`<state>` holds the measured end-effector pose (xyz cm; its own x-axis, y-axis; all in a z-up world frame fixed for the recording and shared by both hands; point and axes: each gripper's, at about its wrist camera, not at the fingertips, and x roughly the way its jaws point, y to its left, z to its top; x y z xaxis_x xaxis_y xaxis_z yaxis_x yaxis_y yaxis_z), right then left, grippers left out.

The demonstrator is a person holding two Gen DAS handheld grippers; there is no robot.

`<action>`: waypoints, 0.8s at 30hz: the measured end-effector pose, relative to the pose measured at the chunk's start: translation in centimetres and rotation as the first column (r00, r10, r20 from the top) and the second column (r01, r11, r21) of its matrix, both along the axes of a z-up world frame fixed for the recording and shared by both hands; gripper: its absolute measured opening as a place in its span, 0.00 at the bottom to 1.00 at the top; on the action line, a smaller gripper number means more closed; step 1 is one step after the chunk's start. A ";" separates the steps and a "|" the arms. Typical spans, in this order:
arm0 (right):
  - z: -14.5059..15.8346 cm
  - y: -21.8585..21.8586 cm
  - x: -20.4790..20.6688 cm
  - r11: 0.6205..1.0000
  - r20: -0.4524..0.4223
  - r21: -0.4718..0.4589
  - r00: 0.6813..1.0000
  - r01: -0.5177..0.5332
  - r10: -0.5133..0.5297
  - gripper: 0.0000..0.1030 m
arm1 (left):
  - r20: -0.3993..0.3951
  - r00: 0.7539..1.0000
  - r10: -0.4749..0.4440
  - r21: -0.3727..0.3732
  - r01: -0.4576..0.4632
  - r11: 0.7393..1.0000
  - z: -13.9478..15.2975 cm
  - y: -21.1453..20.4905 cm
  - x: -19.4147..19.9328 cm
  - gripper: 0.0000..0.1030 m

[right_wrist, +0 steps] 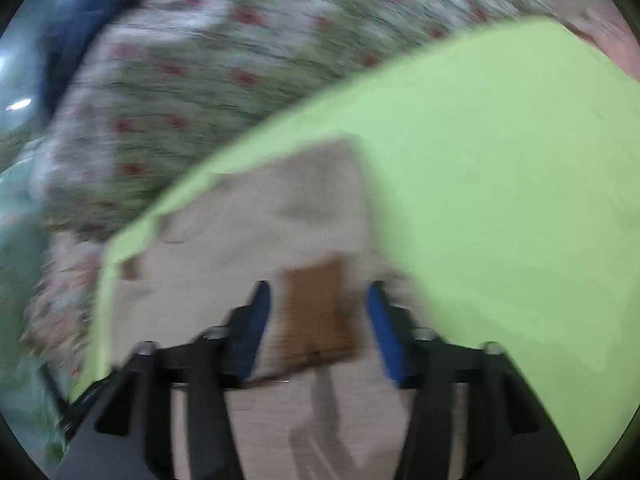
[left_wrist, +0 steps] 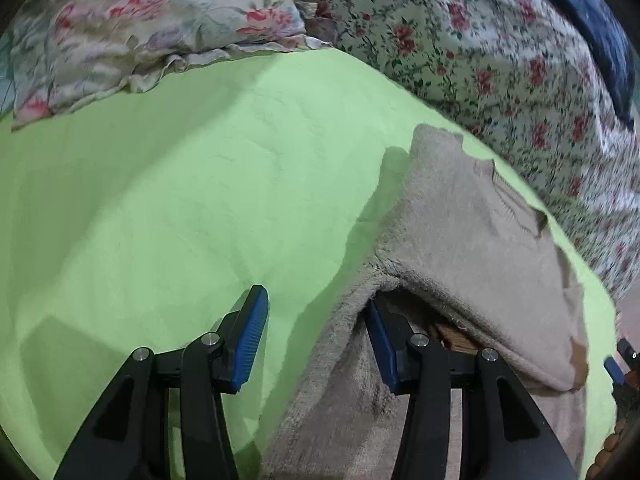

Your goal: Fold small clothes

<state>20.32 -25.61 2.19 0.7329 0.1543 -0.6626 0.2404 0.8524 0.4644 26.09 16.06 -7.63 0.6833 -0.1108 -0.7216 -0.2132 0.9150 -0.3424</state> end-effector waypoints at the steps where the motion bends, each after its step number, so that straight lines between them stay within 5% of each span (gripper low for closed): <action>1: 0.3 2.1 2.0 0.993 -0.002 0.016 0.993 -0.116 0.116 0.58 | 0.005 1.000 0.002 -0.012 -0.002 1.000 -0.1 0.1 -0.1 0.49; 7: -0.1 12.0 13.7 0.861 0.037 0.100 0.866 -0.499 0.498 0.65 | 0.033 0.999 0.007 -0.072 -0.005 0.997 -0.5 0.9 -0.4 0.49; 12: -1.7 18.2 22.0 0.772 -0.009 0.145 0.779 -0.619 0.627 0.73 | 0.042 0.999 0.007 -0.077 -0.004 0.997 -0.5 0.9 -0.4 0.49; 16: -5.1 21.8 26.7 0.653 -0.137 0.282 0.644 -0.702 0.752 0.78 | 0.061 0.998 0.014 -0.100 -0.008 0.995 -0.6 1.0 -0.5 0.49; 19: -7.3 25.0 27.8 0.471 -0.079 0.482 0.499 -0.739 0.863 0.79 | 0.079 0.997 0.023 -0.118 -0.013 0.993 -0.8 1.1 -0.5 0.49; 22: -7.6 27.6 28.5 0.419 -0.010 0.491 0.476 -0.764 0.880 0.79 | 0.090 0.996 0.022 -0.130 -0.010 0.991 -0.9 1.3 -0.5 0.49; 24: -8.1 28.2 29.2 0.402 0.078 0.557 0.527 -0.727 0.846 0.80 | 0.101 0.995 0.024 -0.140 -0.010 0.990 -1.0 1.5 -0.6 0.49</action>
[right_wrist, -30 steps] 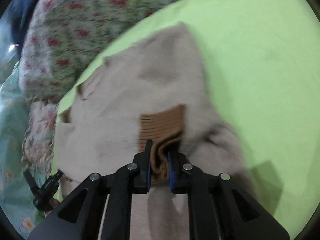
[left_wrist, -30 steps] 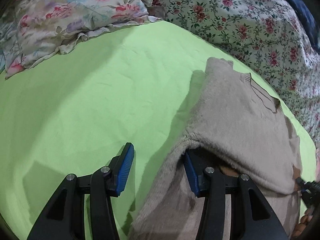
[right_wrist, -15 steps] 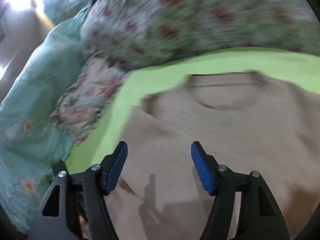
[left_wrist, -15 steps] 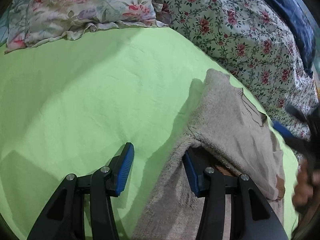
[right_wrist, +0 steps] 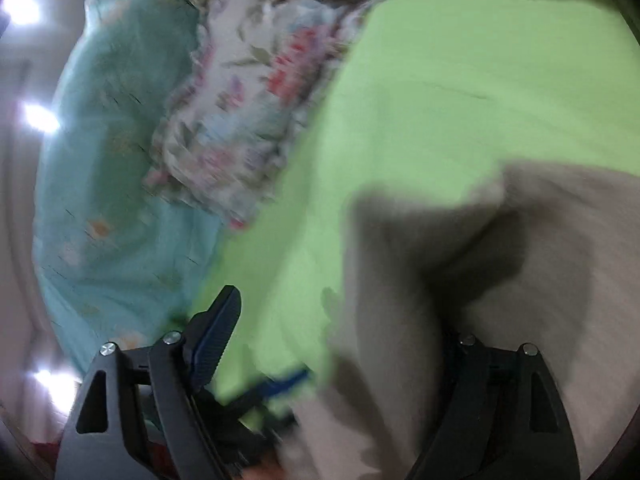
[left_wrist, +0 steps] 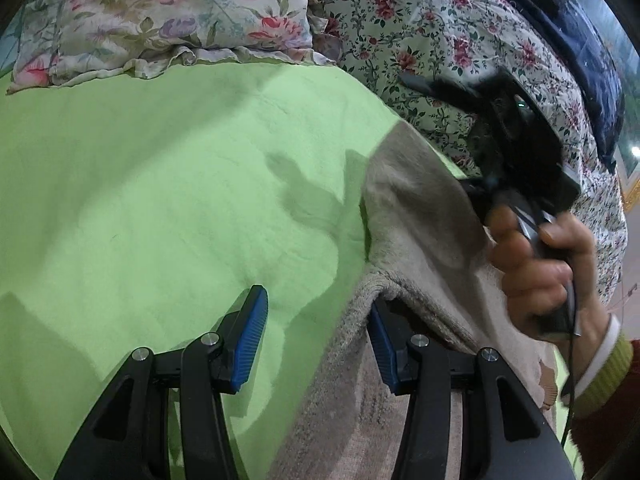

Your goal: Fold small clothes

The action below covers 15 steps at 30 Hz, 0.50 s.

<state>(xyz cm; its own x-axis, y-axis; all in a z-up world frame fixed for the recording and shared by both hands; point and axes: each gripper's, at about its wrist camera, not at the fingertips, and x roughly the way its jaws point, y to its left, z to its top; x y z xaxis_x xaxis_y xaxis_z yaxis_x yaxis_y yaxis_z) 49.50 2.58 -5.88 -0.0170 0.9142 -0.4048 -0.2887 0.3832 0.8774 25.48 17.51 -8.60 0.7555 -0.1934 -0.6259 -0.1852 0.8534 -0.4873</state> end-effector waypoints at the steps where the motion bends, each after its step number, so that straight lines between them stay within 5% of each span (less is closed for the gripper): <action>1: -0.2 -0.2 0.3 0.998 -0.002 0.019 0.999 0.054 -0.054 0.80 | 0.006 1.000 -0.002 -0.012 0.003 1.000 -0.1 0.2 0.0 0.49; 4: -0.8 -2.6 0.5 0.973 -0.018 0.047 0.974 0.225 -0.224 0.80 | 0.016 1.000 -0.005 -0.049 0.006 0.999 -0.3 0.7 -0.1 0.49; 7: 1.0 -6.4 -0.7 0.924 0.078 -0.073 0.926 0.375 -0.369 0.79 | 0.016 1.000 -0.004 -0.049 0.005 0.999 -0.2 0.6 -0.1 0.49; 13: 5.1 -14.2 -7.2 0.850 0.231 -0.185 0.863 0.493 -0.450 0.79 | -0.012 1.000 0.008 -0.032 -0.008 0.999 -0.1 0.6 -0.4 0.49; 15: 6.4 -18.0 -11.0 0.769 0.307 -0.287 0.815 0.572 -0.491 0.79 | -0.028 1.000 0.012 -0.005 -0.012 1.000 0.1 0.4 -0.6 0.49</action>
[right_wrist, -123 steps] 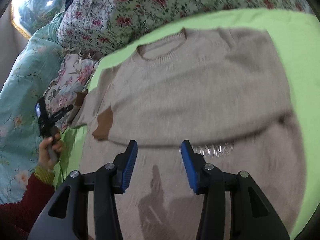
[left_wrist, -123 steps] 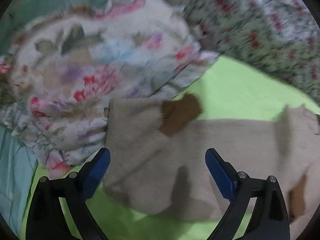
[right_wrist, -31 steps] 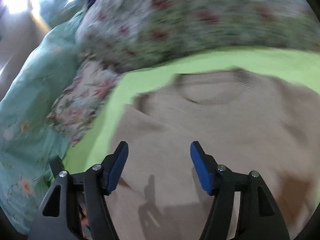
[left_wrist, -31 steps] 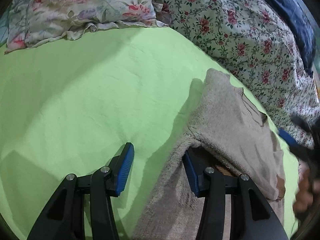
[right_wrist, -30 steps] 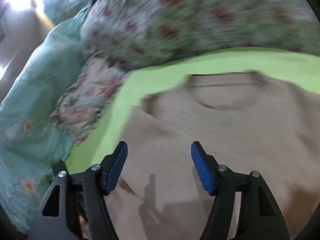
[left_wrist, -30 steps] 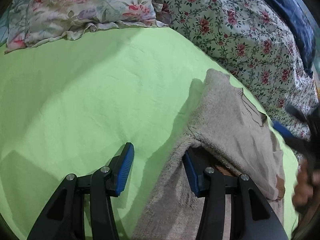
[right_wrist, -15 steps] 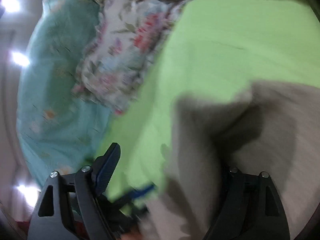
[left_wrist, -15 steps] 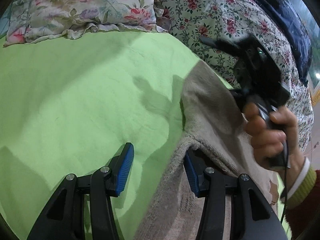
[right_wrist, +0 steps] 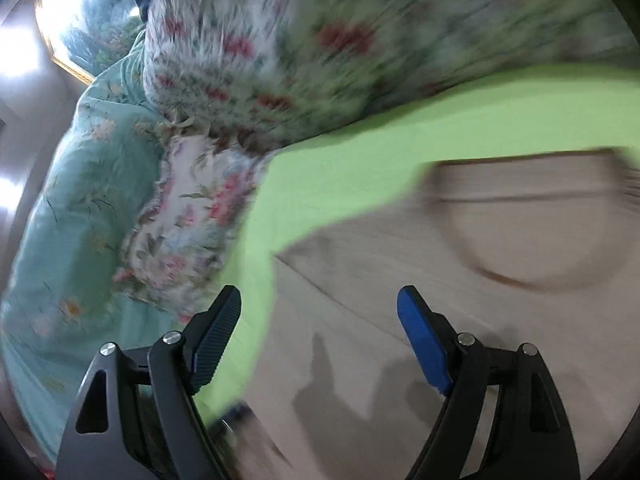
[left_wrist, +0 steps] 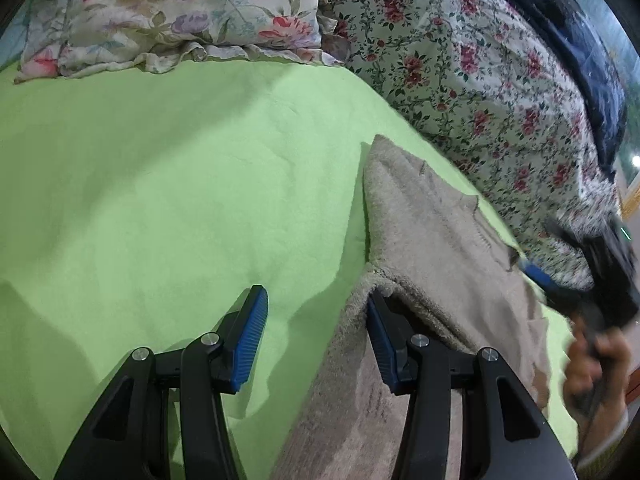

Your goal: Fold small clothes

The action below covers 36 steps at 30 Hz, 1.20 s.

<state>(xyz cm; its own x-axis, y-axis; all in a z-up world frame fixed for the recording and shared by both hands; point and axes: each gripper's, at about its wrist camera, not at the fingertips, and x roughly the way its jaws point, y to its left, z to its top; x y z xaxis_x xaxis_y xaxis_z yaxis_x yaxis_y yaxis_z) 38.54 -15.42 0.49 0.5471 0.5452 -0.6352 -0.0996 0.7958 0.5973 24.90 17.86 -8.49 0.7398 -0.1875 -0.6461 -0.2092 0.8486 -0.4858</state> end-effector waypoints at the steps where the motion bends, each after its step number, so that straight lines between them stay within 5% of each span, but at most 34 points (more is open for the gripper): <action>1: 0.4 -2.2 -2.2 0.996 0.006 -0.072 0.998 0.059 -0.059 0.79 | -0.009 1.000 -0.003 0.021 0.003 1.000 0.1 -0.2 -0.1 0.49; 7: -0.2 -14.7 -13.0 0.911 0.001 -0.216 0.933 0.353 -0.361 0.79 | -0.063 0.998 -0.018 0.099 0.025 0.995 0.6 -1.0 -1.4 0.55; 14: -2.9 -15.0 -16.0 0.912 -0.048 -0.271 0.942 0.307 -0.331 0.64 | -0.060 0.998 -0.006 0.183 0.017 0.983 3.3 -1.8 0.1 0.70; 16: -3.7 -13.9 -15.6 0.914 -0.061 -0.297 0.950 0.275 -0.306 0.53 | -0.074 0.997 -0.001 0.228 0.018 0.973 3.5 -2.1 1.4 0.72; 17: -4.0 -13.6 -15.4 0.917 -0.071 -0.302 0.953 0.260 -0.294 0.30 | -0.108 0.994 -0.003 0.264 0.031 0.964 3.3 -2.5 2.4 0.72; 18: -4.2 -13.5 -15.2 0.917 -0.079 -0.307 0.954 0.254 -0.291 0.18 | -0.132 0.991 -0.008 0.291 0.047 0.956 3.0 -2.7 3.0 0.72; 20: -3.6 -13.2 -15.5 0.914 -0.041 -0.306 0.955 0.268 -0.294 0.16 | -0.155 0.988 -0.008 0.344 0.062 0.937 2.5 -3.1 3.8 0.72; 22: -3.0 -13.2 -15.7 0.902 -0.008 -0.323 0.952 0.286 -0.305 0.16 | -0.175 0.984 -0.020 0.372 0.085 0.924 1.9 -3.4 4.4 0.74; 25: -4.5 -13.4 -15.2 0.881 -0.077 -0.376 0.938 0.288 -0.339 0.16 | -0.196 0.980 -0.028 0.388 0.104 0.916 1.4 -3.6 4.1 0.76; 28: -4.2 -14.2 -16.2 0.897 -0.095 -0.307 0.927 0.319 -0.363 0.25 | -0.218 0.974 -0.053 0.384 0.136 0.913 1.8 -3.7 2.8 0.74; 30: -3.1 -14.4 -17.8 0.895 -0.073 -0.279 0.922 0.348 -0.381 0.38 | -0.230 0.969 -0.092 0.366 0.174 0.914 2.0 -3.7 0.6 0.74; 36: -0.2 -13.3 -25.0 0.919 -0.024 -0.204 0.936 0.338 -0.350 0.46 | -0.246 0.941 -0.233 0.263 0.297 0.918 1.8 -3.5 -8.5 0.74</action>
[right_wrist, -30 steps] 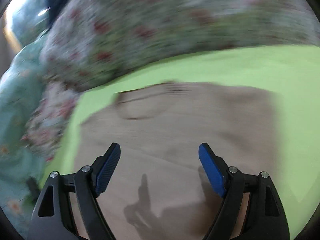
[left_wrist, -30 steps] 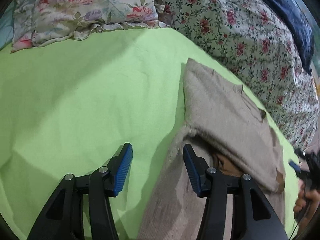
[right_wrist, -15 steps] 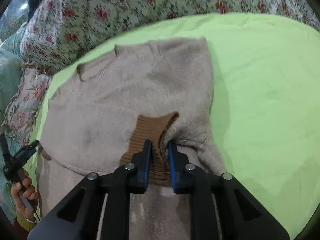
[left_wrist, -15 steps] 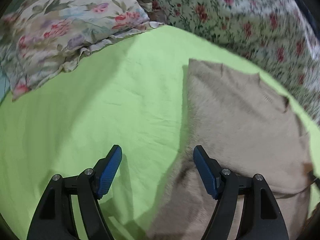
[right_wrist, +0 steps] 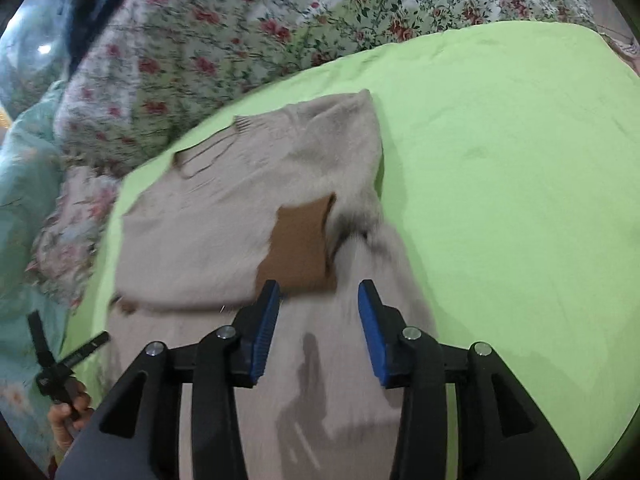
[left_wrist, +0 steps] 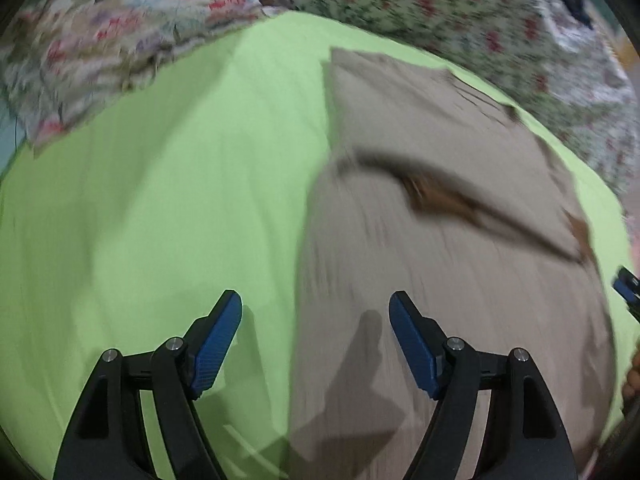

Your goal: Fold small clothes

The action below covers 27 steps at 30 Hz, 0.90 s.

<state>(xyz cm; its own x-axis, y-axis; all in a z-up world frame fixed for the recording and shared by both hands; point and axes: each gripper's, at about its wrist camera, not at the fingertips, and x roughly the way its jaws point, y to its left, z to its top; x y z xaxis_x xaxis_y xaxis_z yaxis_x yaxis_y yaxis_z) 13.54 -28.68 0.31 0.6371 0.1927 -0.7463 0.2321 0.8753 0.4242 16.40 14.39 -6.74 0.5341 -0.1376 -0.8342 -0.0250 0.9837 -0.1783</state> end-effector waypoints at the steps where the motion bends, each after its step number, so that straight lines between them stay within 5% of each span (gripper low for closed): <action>1: 0.3 0.4 -1.7 1.000 0.011 0.009 1.000 -0.011 0.011 0.48 | -0.015 0.999 -0.029 -0.024 0.029 0.999 -0.3 0.2 -1.9 0.74; 7: -0.2 1.4 -9.7 0.998 0.027 0.060 0.999 -0.029 0.027 0.53 | -0.035 0.995 -0.092 -0.061 0.090 0.994 -1.1 0.8 -9.9 0.76; 10: -0.6 1.3 -13.0 0.997 0.026 0.072 0.999 -0.020 0.018 0.53 | -0.027 0.991 -0.132 -0.138 0.127 0.982 -1.4 0.7 -13.3 0.80; 13: -0.8 1.0 -15.6 0.997 0.042 0.076 0.999 -0.027 0.024 0.53 | -0.012 0.980 -0.199 -0.277 0.188 0.942 -2.0 0.4 -15.5 0.82; 22: -3.2 -0.7 -21.8 0.963 -0.031 0.250 0.993 -0.103 0.114 0.53 | 0.032 0.973 -0.228 -0.491 0.214 0.844 -3.2 1.4 -19.8 0.78; 27: -5.3 2.1 -22.3 0.900 -0.005 0.363 0.966 -0.240 0.259 0.53 | 0.037 0.957 -0.288 -0.468 0.272 0.841 -3.5 -0.2 -20.1 0.75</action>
